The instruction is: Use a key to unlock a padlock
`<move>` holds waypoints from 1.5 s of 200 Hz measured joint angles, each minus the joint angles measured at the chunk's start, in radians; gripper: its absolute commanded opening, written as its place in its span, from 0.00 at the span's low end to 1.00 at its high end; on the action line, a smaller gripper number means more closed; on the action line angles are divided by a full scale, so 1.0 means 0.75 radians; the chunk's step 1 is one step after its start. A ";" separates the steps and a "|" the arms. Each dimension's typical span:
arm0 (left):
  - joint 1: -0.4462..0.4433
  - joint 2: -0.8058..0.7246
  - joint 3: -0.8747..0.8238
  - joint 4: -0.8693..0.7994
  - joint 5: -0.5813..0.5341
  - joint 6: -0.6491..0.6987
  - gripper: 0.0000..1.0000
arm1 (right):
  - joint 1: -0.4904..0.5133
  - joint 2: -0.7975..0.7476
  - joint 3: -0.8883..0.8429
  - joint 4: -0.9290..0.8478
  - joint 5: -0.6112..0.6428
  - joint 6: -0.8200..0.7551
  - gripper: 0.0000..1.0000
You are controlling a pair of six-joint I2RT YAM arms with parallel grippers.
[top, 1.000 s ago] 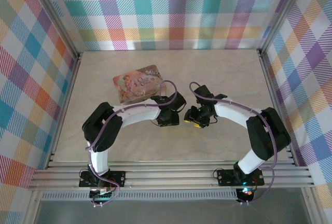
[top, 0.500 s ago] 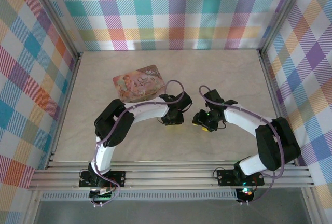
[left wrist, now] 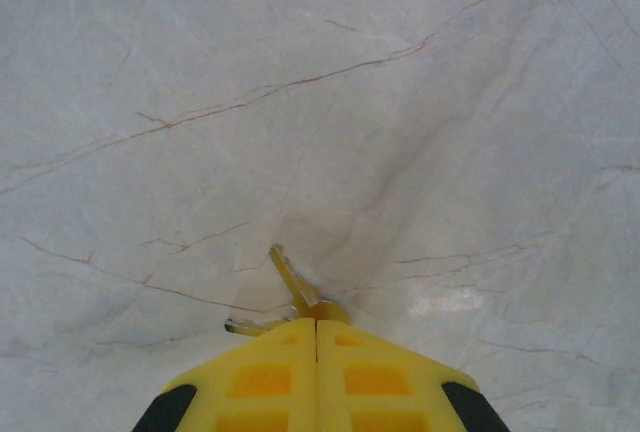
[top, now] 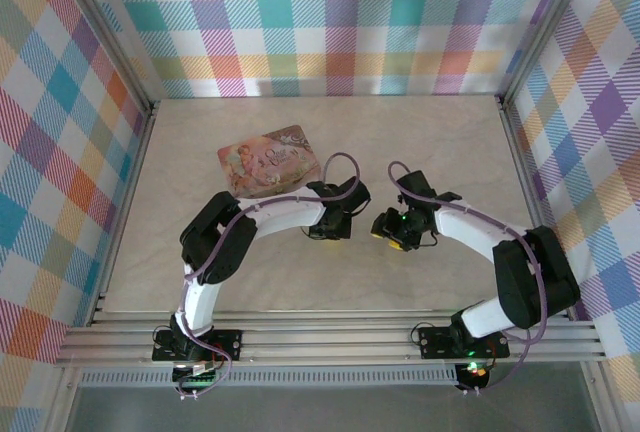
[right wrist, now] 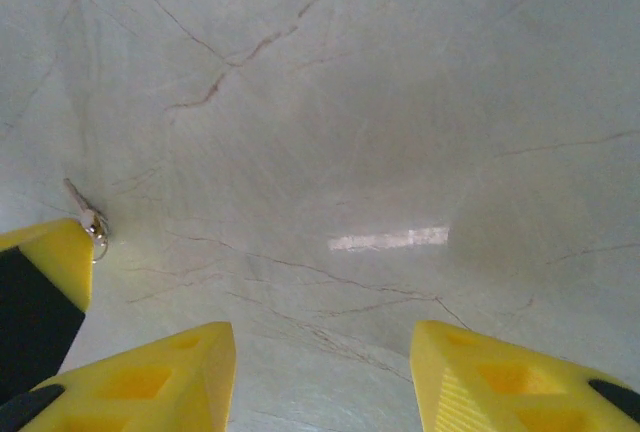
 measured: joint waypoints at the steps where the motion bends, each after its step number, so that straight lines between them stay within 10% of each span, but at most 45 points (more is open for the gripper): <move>1: 0.000 0.000 0.000 0.000 0.000 0.000 0.00 | -0.002 0.000 0.000 0.002 -0.001 0.000 0.49; 144: 0.237 -0.316 0.038 -0.036 0.439 0.370 0.00 | 0.148 -0.515 -0.397 0.794 -0.030 -0.406 0.48; 300: 0.254 -0.535 0.132 -0.159 0.621 0.309 0.00 | 0.414 -0.133 -0.304 1.417 0.013 -0.935 0.37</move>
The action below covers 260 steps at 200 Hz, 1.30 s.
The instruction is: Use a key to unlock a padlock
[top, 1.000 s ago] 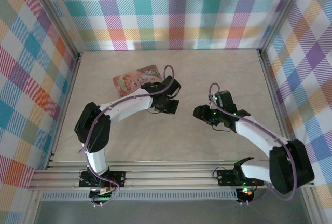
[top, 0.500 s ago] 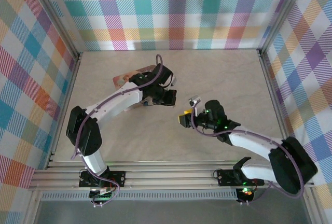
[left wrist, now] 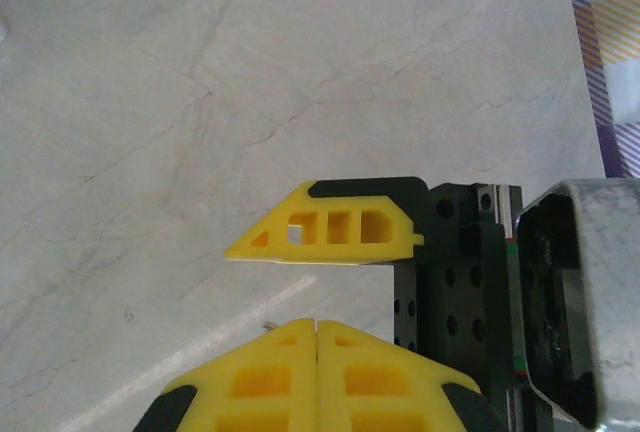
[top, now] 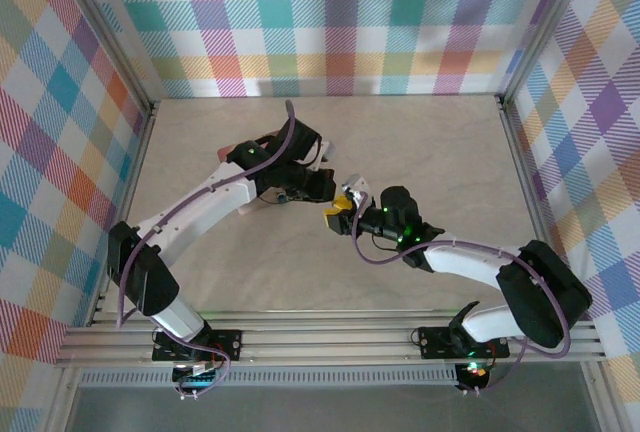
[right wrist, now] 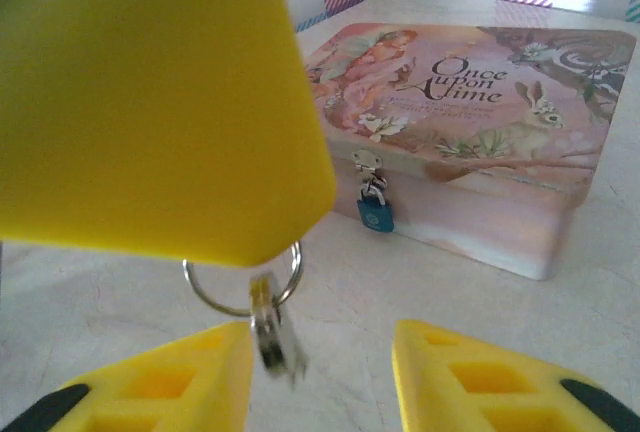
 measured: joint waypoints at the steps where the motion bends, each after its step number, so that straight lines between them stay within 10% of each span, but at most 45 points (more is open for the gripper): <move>1: 0.000 -0.001 -0.002 0.000 0.000 0.000 0.00 | 0.000 0.000 0.000 0.000 0.001 0.001 0.36; 54: 0.003 -0.036 -0.076 0.031 -0.003 -0.001 0.00 | 0.012 -0.024 -0.004 -0.013 0.026 -0.018 0.00; 221: 0.018 -0.077 -0.179 0.148 0.138 -0.001 0.00 | 0.024 -0.315 -0.041 -0.366 0.048 -0.151 0.00; 260: 0.026 -0.098 -0.217 0.155 0.134 0.043 0.31 | 0.024 -0.342 -0.036 -0.454 0.015 -0.181 0.00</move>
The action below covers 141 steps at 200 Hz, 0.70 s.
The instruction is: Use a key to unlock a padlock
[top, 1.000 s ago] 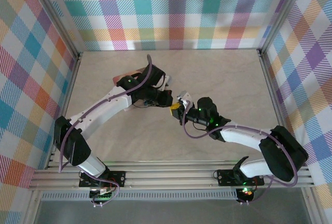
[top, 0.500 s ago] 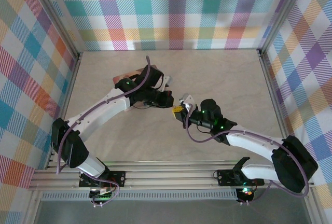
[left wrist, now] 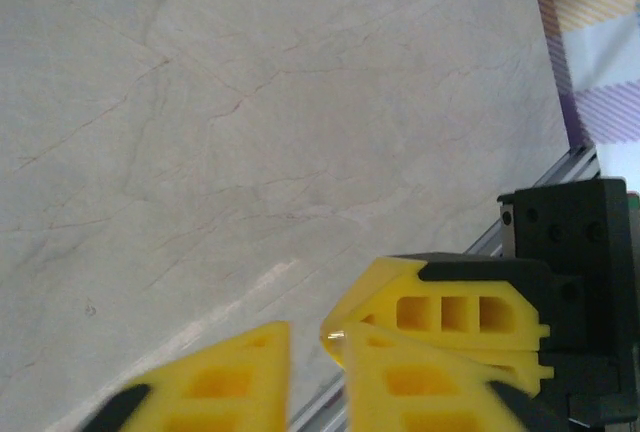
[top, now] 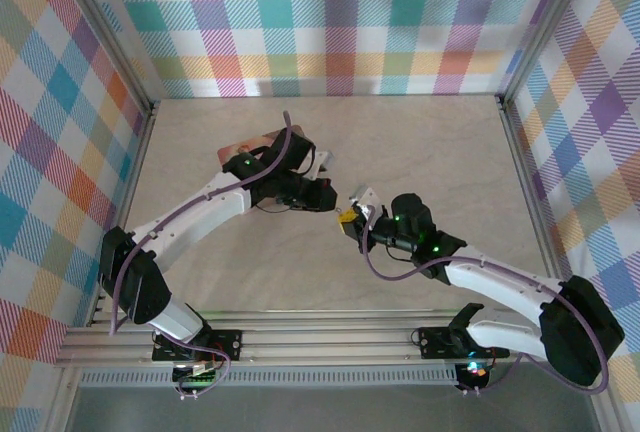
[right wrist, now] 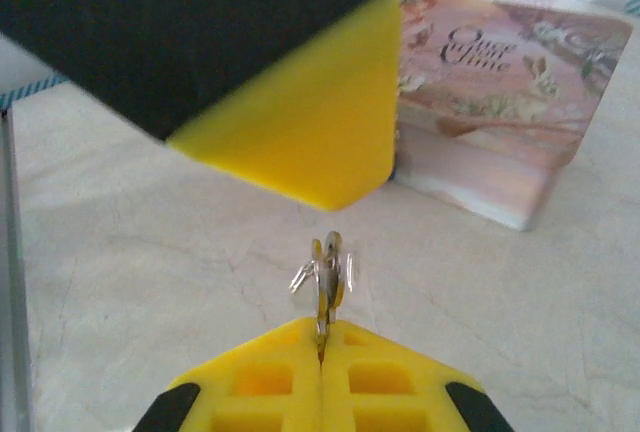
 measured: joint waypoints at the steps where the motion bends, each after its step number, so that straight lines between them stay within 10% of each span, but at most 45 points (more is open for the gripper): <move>1: 0.001 -0.002 -0.002 0.001 -0.001 -0.003 0.31 | 0.000 -0.001 0.003 -0.008 -0.004 -0.003 0.00; 85: 0.021 -0.566 -0.487 0.316 0.030 0.448 0.37 | -0.067 0.034 0.328 -0.579 -0.356 -0.212 0.00; 141: 0.021 -0.481 -0.478 0.342 0.293 0.631 0.44 | -0.075 0.094 0.494 -0.824 -0.515 -0.289 0.00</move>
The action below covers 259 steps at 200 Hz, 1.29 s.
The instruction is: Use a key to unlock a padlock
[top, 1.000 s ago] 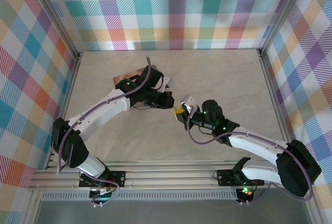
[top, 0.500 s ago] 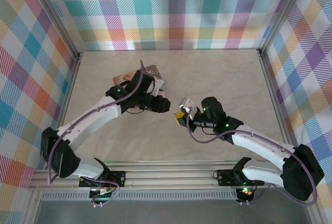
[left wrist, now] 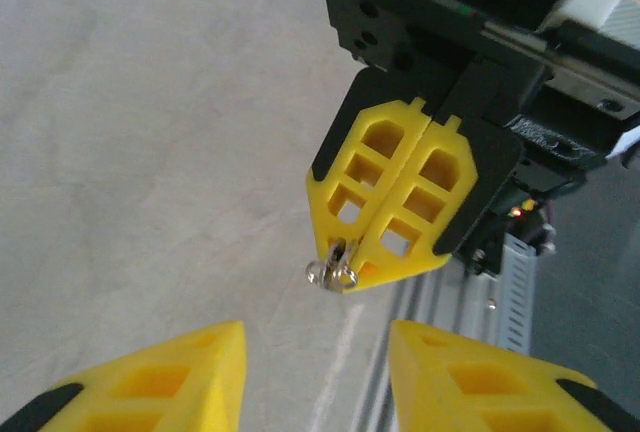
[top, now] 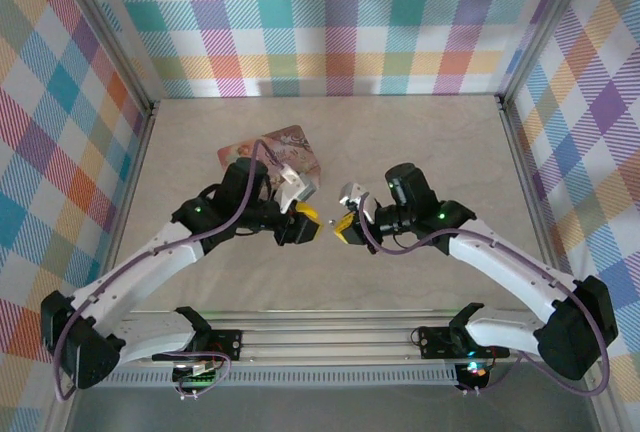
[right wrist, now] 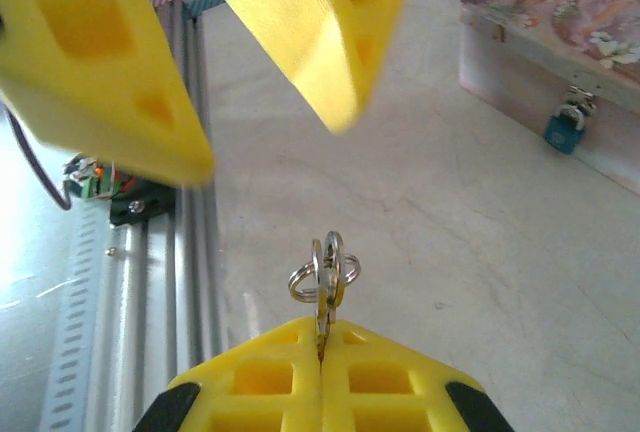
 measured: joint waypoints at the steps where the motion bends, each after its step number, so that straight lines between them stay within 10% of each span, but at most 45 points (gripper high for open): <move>1: 0.000 0.003 0.001 0.000 0.003 -0.001 0.44 | 0.000 0.001 0.002 -0.004 -0.003 -0.001 0.00; 74: 0.000 0.184 0.058 0.032 0.185 -0.055 0.37 | 0.000 0.017 0.031 -0.095 -0.064 -0.020 0.00; 107: 0.000 0.234 0.088 0.046 0.258 -0.086 0.00 | -0.008 0.018 0.031 -0.105 -0.050 -0.020 0.00; 127: 0.000 0.250 0.099 0.050 0.280 -0.090 0.00 | -0.009 0.019 0.026 -0.106 -0.038 -0.017 0.00; 159: 0.013 0.271 0.106 0.064 0.238 -0.137 0.00 | -0.023 -0.028 -0.054 0.020 0.032 0.076 0.30; 191: 0.131 0.273 0.004 0.279 0.169 -0.415 0.00 | -0.089 -0.223 -0.292 0.360 0.173 0.400 0.50; 259: 0.266 0.306 -0.303 0.919 0.103 -1.162 0.00 | -0.135 -0.133 -0.277 0.500 0.444 1.148 0.51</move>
